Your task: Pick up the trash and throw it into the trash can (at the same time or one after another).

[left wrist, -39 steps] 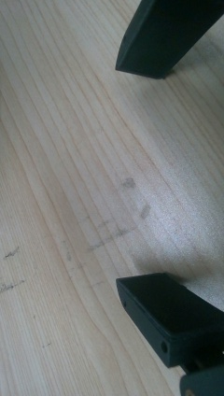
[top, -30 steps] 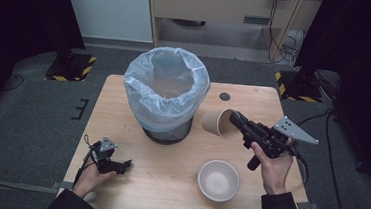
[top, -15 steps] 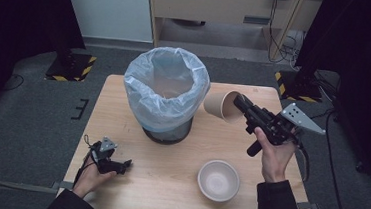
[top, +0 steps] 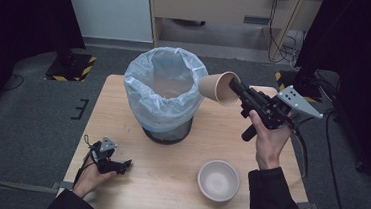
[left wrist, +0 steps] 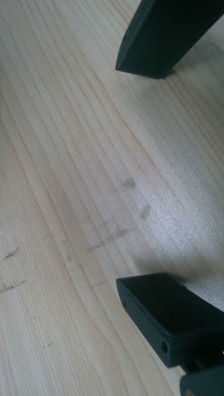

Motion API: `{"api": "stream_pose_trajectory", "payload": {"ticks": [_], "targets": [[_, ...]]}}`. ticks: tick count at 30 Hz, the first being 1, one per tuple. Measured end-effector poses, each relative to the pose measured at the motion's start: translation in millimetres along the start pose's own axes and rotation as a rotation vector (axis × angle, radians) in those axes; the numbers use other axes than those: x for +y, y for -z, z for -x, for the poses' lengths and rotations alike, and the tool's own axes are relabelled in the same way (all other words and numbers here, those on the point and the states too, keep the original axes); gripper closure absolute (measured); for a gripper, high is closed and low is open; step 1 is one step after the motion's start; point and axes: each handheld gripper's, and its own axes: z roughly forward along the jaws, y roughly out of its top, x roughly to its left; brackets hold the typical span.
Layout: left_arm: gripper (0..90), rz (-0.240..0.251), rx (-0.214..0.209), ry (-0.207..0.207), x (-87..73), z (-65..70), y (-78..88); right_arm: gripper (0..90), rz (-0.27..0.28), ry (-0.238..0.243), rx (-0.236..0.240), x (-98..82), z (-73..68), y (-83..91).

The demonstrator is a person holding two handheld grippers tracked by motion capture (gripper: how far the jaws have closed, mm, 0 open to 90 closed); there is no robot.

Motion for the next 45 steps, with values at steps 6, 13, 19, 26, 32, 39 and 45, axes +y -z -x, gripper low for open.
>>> {"api": "stream_pose_trajectory", "payload": {"ticks": [6,13,19,26,32,39,45], "targets": [[0.0,0.0,0.0,0.0,0.0,0.0,0.0,83.5,0.01,0.011,0.002,8.7,-4.3,-13.8],[0.0,0.002,0.0,0.002,0.0,0.1,-0.1,83.5,0.011,0.018,-0.001,16.3,-7.2,-29.9],[0.0,0.002,0.0,0.001,0.0,0.0,-0.1,83.5,0.011,0.027,-0.001,20.4,-10.9,-45.0],[0.0,0.002,0.0,0.001,0.0,0.1,-0.1,83.5,-0.001,0.024,-0.003,17.5,-14.2,-66.4],[0.0,0.002,0.0,0.0,0.0,0.0,-0.2,83.4,-0.026,0.038,-0.016,11.5,-14.9,-84.4],[0.0,0.002,0.0,0.0,0.1,0.0,-0.2,83.3,-0.06,0.05,-0.036,0.6,-15.0,-106.6],[0.0,0.002,-0.003,-0.002,0.2,-0.1,-0.3,83.3,-0.093,0.06,-0.064,-9.9,-9.5,-120.4]]}}
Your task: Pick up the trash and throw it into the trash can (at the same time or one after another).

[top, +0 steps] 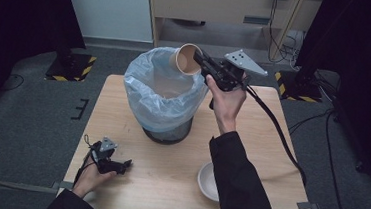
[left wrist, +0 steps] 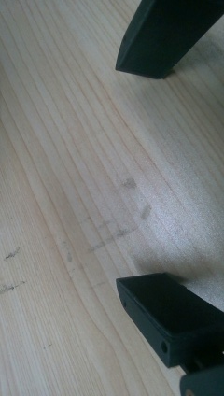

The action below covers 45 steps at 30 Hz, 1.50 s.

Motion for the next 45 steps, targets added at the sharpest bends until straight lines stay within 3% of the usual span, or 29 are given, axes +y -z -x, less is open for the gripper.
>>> {"api": "stream_pose_trajectory", "payload": {"ticks": [7,13,18,24,26,29,37,45], "targets": [[0.0,0.0,0.0,0.0,0.0,0.0,0.0,82.4,-0.026,-0.004,-0.009,-9.2,0.7,-13.5],[0.0,0.0,0.0,0.0,0.0,0.0,0.0,67.4,-0.066,0.025,-0.005,-16.0,2.6,-22.3],[0.0,0.0,0.0,0.0,0.0,0.0,0.0,62.9,-0.036,0.021,0.01,-8.1,3.0,-13.6],[0.0,0.0,0.0,0.0,0.0,0.0,0.0,53.7,0.021,0.017,-0.004,16.2,9.7,16.6],[0.0,0.0,0.0,0.0,0.0,0.0,0.0,51.0,0.051,-0.003,0.0,20.7,13.2,29.1],[0.0,0.0,0.0,0.0,0.0,0.1,0.0,47.7,0.047,0.011,-0.02,22.8,20.9,53.7],[0.0,-0.002,0.001,0.0,0.0,0.2,0.2,40.9,-0.007,-0.026,-0.038,3.1,37.1,109.1],[0.0,0.0,0.003,0.002,-0.1,0.6,0.1,38.3,-0.085,-0.024,-0.052,-30.6,43.3,144.0]]}}
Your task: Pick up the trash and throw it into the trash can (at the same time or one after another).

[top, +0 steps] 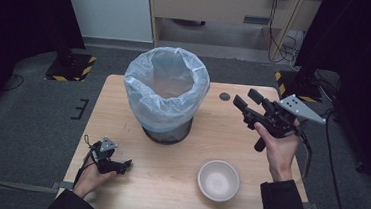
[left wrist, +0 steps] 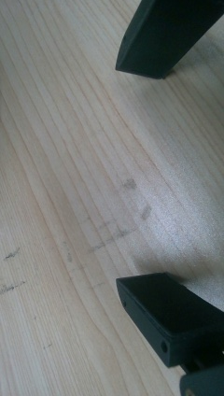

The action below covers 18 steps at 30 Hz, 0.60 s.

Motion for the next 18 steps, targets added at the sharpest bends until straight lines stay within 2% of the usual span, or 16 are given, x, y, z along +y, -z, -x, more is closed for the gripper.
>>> {"api": "stream_pose_trajectory", "payload": {"ticks": [6,11,18], "targets": [[0.0,0.0,0.001,0.002,-0.1,0.3,0.1,39.2,-0.102,-0.007,0.0,-36.5,6.8,15.1],[0.0,-0.001,0.001,0.002,-0.2,0.6,0.3,39.1,-0.159,-0.023,-0.008,-62.3,13.3,25.0],[0.0,-0.001,-0.001,0.001,-0.3,0.7,0.4,39.3,-0.317,0.004,-0.042,-105.1,21.7,32.2]]}}
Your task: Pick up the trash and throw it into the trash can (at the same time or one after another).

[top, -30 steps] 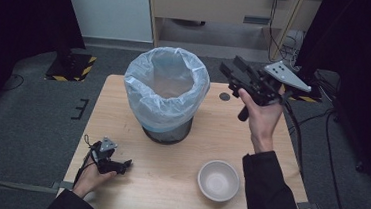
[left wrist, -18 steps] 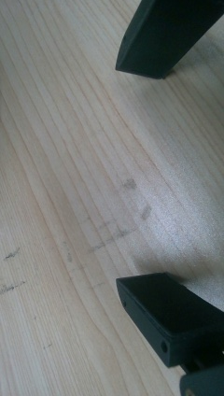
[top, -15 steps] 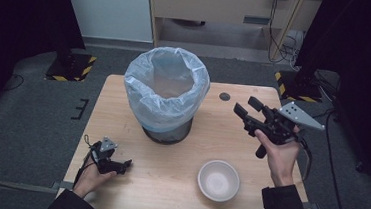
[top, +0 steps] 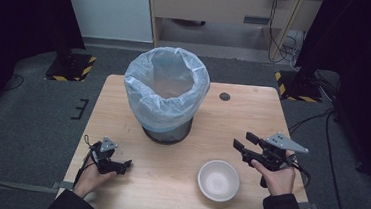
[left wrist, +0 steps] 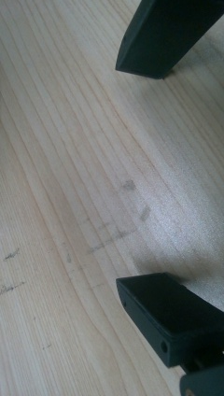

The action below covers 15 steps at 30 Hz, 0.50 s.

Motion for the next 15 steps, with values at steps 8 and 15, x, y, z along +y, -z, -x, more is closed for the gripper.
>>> {"api": "stream_pose_trajectory", "payload": {"ticks": [8,15], "targets": [[0.0,0.0,0.0,0.0,0.0,0.0,0.0,39.2,-0.12,-0.02,-0.015,-31.6,12.5,-5.5],[0.0,0.0,0.0,0.0,0.1,-0.1,0.0,39.2,-0.225,0.003,0.005,-48.8,15.2,-15.6]]}}
